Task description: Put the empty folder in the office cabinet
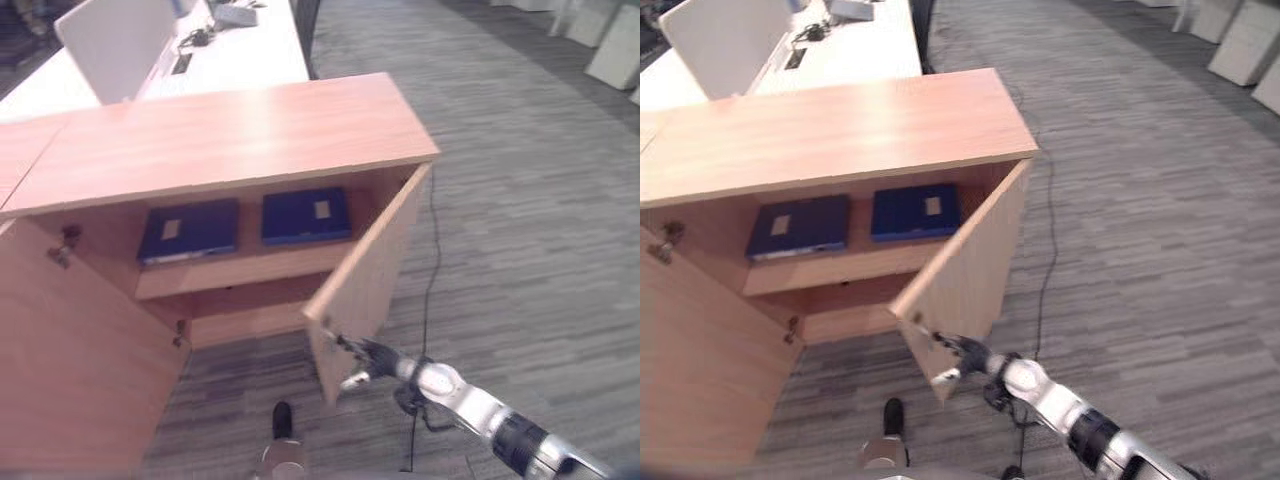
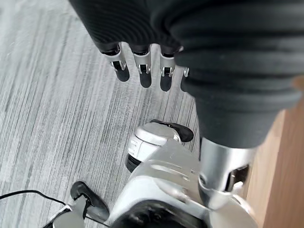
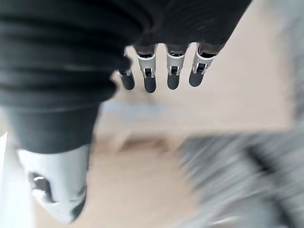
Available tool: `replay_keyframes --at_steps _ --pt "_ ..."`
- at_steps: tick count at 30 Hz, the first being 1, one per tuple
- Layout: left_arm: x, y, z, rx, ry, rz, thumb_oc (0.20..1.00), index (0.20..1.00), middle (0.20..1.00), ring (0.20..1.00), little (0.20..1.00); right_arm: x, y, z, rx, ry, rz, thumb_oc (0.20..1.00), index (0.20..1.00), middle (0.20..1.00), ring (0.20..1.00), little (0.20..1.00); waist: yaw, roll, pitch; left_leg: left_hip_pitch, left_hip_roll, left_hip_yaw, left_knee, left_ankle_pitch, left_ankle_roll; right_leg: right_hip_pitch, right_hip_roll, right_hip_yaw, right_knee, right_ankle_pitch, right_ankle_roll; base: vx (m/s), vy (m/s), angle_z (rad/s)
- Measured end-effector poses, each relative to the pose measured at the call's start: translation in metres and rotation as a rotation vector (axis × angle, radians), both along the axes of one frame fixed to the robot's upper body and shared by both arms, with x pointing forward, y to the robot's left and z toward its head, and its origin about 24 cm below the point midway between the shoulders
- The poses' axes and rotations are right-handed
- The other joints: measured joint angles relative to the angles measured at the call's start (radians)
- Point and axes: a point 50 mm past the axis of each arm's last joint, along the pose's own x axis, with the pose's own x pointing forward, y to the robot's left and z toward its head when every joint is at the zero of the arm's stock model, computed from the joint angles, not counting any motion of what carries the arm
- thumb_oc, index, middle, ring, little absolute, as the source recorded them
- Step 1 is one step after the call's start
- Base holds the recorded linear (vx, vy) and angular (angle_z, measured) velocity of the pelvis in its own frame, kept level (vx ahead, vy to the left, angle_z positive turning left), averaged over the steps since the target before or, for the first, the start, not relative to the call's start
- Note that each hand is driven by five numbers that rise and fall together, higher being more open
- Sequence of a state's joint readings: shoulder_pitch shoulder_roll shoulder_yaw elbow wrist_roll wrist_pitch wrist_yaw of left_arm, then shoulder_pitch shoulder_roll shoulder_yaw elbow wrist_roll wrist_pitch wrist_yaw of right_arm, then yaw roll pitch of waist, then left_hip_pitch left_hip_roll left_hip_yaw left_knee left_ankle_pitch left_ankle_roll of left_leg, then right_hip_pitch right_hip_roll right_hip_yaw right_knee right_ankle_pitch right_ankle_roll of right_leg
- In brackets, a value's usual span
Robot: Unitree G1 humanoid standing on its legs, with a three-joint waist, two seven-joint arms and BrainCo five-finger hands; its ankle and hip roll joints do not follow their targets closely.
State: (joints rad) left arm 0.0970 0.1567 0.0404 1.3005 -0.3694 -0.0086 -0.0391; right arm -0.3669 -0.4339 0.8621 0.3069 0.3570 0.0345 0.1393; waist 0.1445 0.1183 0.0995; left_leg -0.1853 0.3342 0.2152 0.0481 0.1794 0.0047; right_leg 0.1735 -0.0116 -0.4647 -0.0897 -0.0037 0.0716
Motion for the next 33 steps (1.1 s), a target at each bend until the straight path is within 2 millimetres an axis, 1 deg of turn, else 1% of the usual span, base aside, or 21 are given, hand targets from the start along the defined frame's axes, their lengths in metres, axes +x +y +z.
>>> replay_keyframes --at_steps 1,2,3,4,6,7,9,10,11,12,16,17,22,23,25,27,28,29,30,32,33 --pt "0.000 -0.001 0.000 -0.002 0.002 0.006 1.000 1.000 1.000 1.000 1.000 0.006 0.000 0.006 0.012 -0.013 -0.010 1.000 1.000 1.000 1.000 1.000 0.005 0.002 -0.009 -0.002 0.013 0.035 0.013 0.065 -0.043 0.022 0.002 -0.026 -0.001 -0.012 0.002 0.01 0.014 0.76" --pt "0.000 0.002 0.000 0.008 0.001 0.006 1.000 1.000 1.000 1.000 1.000 0.010 0.000 0.009 0.023 -0.020 -0.019 1.000 1.000 1.000 1.000 1.000 0.016 -0.024 -0.015 -0.006 -0.005 0.069 0.015 0.092 -0.080 0.025 -0.014 -0.035 -0.003 -0.029 0.015 0.00 0.034 0.55" --pt "-0.004 0.007 0.001 0.020 0.010 0.013 1.000 1.000 1.000 1.000 1.000 0.012 0.001 0.012 0.042 -0.016 -0.022 1.000 1.000 1.000 1.000 1.000 0.031 -0.057 -0.017 -0.007 -0.023 0.084 0.022 0.106 -0.097 0.029 -0.030 -0.032 -0.001 -0.035 0.017 -0.01 0.055 0.32" --pt "-0.005 0.010 0.002 0.028 0.011 0.015 1.000 1.000 1.000 1.000 1.000 0.011 0.002 0.011 0.048 -0.009 -0.018 1.000 1.000 1.000 1.000 1.000 0.033 -0.076 -0.017 -0.007 -0.038 0.076 0.029 0.115 -0.109 0.038 -0.042 -0.035 0.001 -0.037 0.013 -0.04 0.082 0.26" --pt "-0.006 0.015 0.003 0.039 0.014 0.013 1.000 1.000 1.000 1.000 1.000 0.009 0.004 0.010 0.047 -0.001 -0.006 1.000 1.000 1.000 1.000 1.000 0.030 -0.096 -0.024 -0.005 -0.060 0.046 0.033 0.120 -0.109 0.057 -0.056 -0.057 0.001 -0.043 0.013 0.00 0.114 0.42" --pt "-0.005 0.017 0.003 0.044 0.008 0.011 1.000 1.000 1.000 1.000 1.000 0.005 0.001 0.005 0.048 0.021 -0.006 1.000 1.000 1.000 1.000 1.000 0.021 -0.114 -0.032 0.018 -0.093 0.015 -0.016 0.128 -0.107 0.079 -0.078 -0.100 -0.005 -0.052 0.025 0.07 0.195 0.57" --pt "-0.005 0.019 0.004 0.047 0.011 0.010 1.000 1.000 1.000 1.000 1.000 0.002 -0.001 0.003 0.060 0.033 -0.012 1.000 1.000 1.000 1.000 1.000 0.008 -0.128 -0.042 0.032 -0.123 0.025 -0.041 0.098 -0.104 0.097 -0.095 -0.144 0.001 -0.061 0.038 0.07 0.188 0.53" --pt "-0.009 0.020 0.004 0.046 0.022 0.007 1.000 1.000 1.000 1.000 1.000 -0.006 -0.006 -0.005 0.075 0.065 -0.023 1.000 1.000 1.000 1.000 1.000 0.009 -0.157 -0.057 0.048 -0.198 0.026 -0.035 0.039 -0.086 0.113 -0.129 -0.164 0.001 -0.066 0.051 0.04 0.114 0.43" --pt "-0.014 0.019 0.003 0.044 0.032 0.004 1.000 1.000 1.000 1.000 1.000 -0.007 -0.009 -0.006 0.076 0.068 -0.029 1.000 1.000 1.000 1.000 1.000 -0.001 -0.152 -0.061 0.068 -0.216 0.044 -0.054 0.017 -0.058 0.122 -0.120 -0.162 0.007 -0.064 0.054 0.05 0.170 0.56" --pt "-0.014 0.021 0.004 0.047 0.034 -0.001 1.000 1.000 1.000 1.000 1.000 -0.008 -0.012 -0.007 0.088 0.070 -0.049 1.000 1.000 1.000 1.000 1.000 -0.010 -0.153 -0.062 0.076 -0.225 0.040 -0.073 0.011 -0.051 0.127 -0.125 -0.172 0.018 -0.065 0.054 0.02 0.128 0.54" --pt "-0.005 0.029 0.006 0.059 0.004 -0.016 1.000 1.000 1.000 1.000 1.000 -0.002 -0.024 -0.008 0.094 0.050 -0.116 1.000 1.000 1.000 1.000 1.000 0.004 -0.183 -0.067 0.076 -0.262 0.006 -0.105 0.015 -0.038 0.121 -0.149 -0.191 0.056 -0.063 0.050 0.02 0.247 0.40" --pt "-0.005 0.027 0.006 0.055 0.005 -0.025 1.000 1.000 1.000 1.000 1.000 -0.006 -0.032 -0.019 0.072 0.081 -0.151 1.000 1.000 1.000 1.000 1.000 0.002 -0.176 -0.067 0.089 -0.276 -0.017 -0.124 0.016 -0.035 0.131 -0.155 -0.211 0.074 -0.062 0.047 0.03 0.222 0.56" --pt "-0.008 0.027 0.005 0.049 0.019 -0.043 1.000 1.000 1.000 1.000 1.000 -0.012 -0.050 -0.045 0.028 0.153 -0.266 1.000 1.000 1.000 1.000 1.000 0.004 -0.165 -0.072 0.082 -0.316 -0.051 -0.139 -0.002 -0.019 0.126 -0.192 -0.245 0.119 -0.067 0.037 0.04 0.230 0.30" --pt "-0.005 0.025 0.005 0.041 0.010 -0.051 1.000 1.000 1.000 1.000 1.000 -0.022 -0.061 -0.062 -0.059 0.214 -0.288 1.000 1.000 1.000 1.000 1.000 0.008 -0.158 -0.073 0.082 -0.329 -0.070 -0.140 -0.007 -0.012 0.126 -0.207 -0.265 0.150 -0.071 0.033 0.06 0.194 0.51" --pt "-0.002 0.023 0.005 0.035 -0.008 -0.057 1.000 1.000 1.000 1.000 1.000 -0.046 -0.071 -0.088 -0.158 0.323 -0.304 1.000 1.000 1.000 1.000 1.000 0.008 -0.143 -0.067 0.084 -0.353 -0.091 -0.147 -0.016 0.001 0.117 -0.243 -0.278 0.220 -0.070 0.029 0.14 0.338 0.51" --pt "-0.001 0.022 0.005 0.029 0.006 -0.066 1.000 1.000 1.000 1.000 1.000 -0.065 -0.074 -0.106 -0.187 0.409 -0.341 1.000 1.000 1.000 1.000 1.000 0.008 -0.136 -0.067 0.091 -0.377 -0.090 -0.138 -0.030 0.021 0.110 -0.286 -0.294 0.294 -0.071 0.023 0.13 0.276 0.48" --pt "-0.004 0.021 0.004 0.021 0.024 -0.066 1.000 1.000 1.000 1.000 1.000 -0.086 -0.080 -0.121 -0.244 0.483 -0.361 1.000 1.000 1.000 1.000 1.000 0.002 -0.117 -0.069 0.106 -0.399 -0.116 -0.139 -0.031 0.042 0.090 -0.338 -0.280 0.410 -0.059 0.001 0.14 0.302 0.58" --pt "-0.004 0.020 0.004 0.020 0.024 -0.073 1.000 1.000 1.000 1.000 1.000 -0.094 -0.083 -0.126 -0.266 0.505 -0.367 1.000 1.000 1.000 1.000 1.000 0.003 -0.119 -0.066 0.113 -0.413 -0.125 -0.138 -0.033 0.052 0.081 -0.363 -0.268 0.469 -0.044 -0.003 0.09 0.245 0.85" --pt "0.000 0.023 0.005 0.031 0.025 -0.110 1.000 1.000 1.000 1.000 1.000 -0.108 -0.090 -0.136 -0.313 0.568 -0.409 1.000 1.000 1.000 1.000 1.000 -0.004 -0.100 -0.055 0.144 -0.431 -0.177 -0.138 -0.041 0.085 0.051 -0.415 -0.227 0.607 -0.050 0.013 0.04 0.127 0.69" --pt "0.006 0.028 0.007 0.054 0.017 -0.150 1.000 1.000 1.000 1.000 1.000 -0.117 -0.092 -0.143 -0.321 0.617 -0.467 1.000 1.000 1.000 1.000 1.000 -0.010 -0.101 -0.050 0.142 -0.450 -0.222 -0.131 -0.044 0.092 -0.016 -0.421 -0.144 0.676 -0.102 0.024 0.03 -0.011 0.78" --pt "0.014 0.029 0.007 0.067 -0.003 -0.168 1.000 1.000 1.000 1.000 1.000 -0.119 -0.095 -0.145 -0.326 0.635 -0.503 1.000 1.000 1.000 1.000 1.000 -0.018 -0.100 -0.047 0.139 -0.453 -0.249 -0.130 -0.040 0.101 -0.091 -0.385 -0.060 0.649 -0.143 0.017 0.06 -0.094 0.77"
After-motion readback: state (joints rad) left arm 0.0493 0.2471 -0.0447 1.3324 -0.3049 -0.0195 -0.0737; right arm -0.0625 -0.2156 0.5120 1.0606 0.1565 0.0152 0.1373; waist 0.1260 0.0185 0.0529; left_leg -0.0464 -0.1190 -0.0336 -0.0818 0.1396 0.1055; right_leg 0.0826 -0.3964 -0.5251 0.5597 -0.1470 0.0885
